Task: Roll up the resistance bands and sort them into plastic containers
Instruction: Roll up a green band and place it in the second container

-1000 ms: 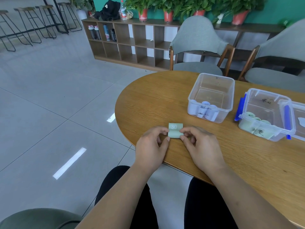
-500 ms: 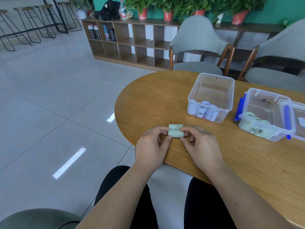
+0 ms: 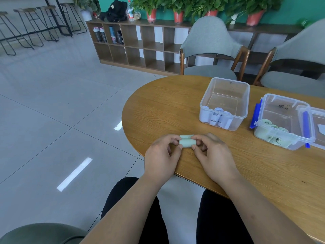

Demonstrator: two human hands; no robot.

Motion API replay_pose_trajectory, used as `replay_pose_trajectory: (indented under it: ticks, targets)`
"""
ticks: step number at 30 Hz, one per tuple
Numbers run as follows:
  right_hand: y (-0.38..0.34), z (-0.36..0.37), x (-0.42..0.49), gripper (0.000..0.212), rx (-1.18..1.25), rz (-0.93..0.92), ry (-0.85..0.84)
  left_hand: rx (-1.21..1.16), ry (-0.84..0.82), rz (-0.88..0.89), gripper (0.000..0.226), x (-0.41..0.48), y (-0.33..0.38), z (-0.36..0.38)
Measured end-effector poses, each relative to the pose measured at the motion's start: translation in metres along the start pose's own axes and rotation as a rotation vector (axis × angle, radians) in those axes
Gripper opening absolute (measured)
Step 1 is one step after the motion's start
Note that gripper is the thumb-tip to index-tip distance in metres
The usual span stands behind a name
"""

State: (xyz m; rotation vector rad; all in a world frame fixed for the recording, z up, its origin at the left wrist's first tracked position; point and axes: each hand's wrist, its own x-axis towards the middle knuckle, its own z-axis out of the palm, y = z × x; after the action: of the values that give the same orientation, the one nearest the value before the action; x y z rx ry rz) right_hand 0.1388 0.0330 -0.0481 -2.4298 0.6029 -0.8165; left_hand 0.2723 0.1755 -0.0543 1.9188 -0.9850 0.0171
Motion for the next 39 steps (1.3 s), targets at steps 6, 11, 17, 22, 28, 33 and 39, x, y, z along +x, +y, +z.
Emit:
replay_pose_trajectory:
  ticks: [6,11,17,22,28,33,39]
  targets:
    - [0.000,0.000,0.001,0.025,0.063,0.038,0.003,0.014,-0.028,-0.008,0.019,0.000,0.001,-0.002]
    - [-0.002,-0.003,0.001,0.025,0.122,0.065,-0.015,0.014,-0.028,0.003,0.015,-0.001,0.001,-0.002]
    - [-0.003,0.000,0.001,0.016,0.038,0.040,0.014,0.021,-0.031,0.014,0.022,-0.001,0.000,-0.001]
    - [-0.002,0.002,0.000,0.029,-0.040,0.029,0.003,0.027,-0.027,0.001,0.028,0.000,-0.003,0.001]
    - [0.000,0.006,0.003,0.030,-0.105,0.046,-0.002,0.085,-0.033,0.026,0.036,0.000,-0.001,0.000]
    - [0.001,0.008,0.005,0.025,-0.140,0.034,-0.030,0.090,-0.034,0.036,0.039,-0.001,0.000,0.001]
    - [0.001,0.007,0.004,0.034,-0.139,0.029,-0.056,0.129,-0.022,0.038,0.033,0.000,0.000,0.002]
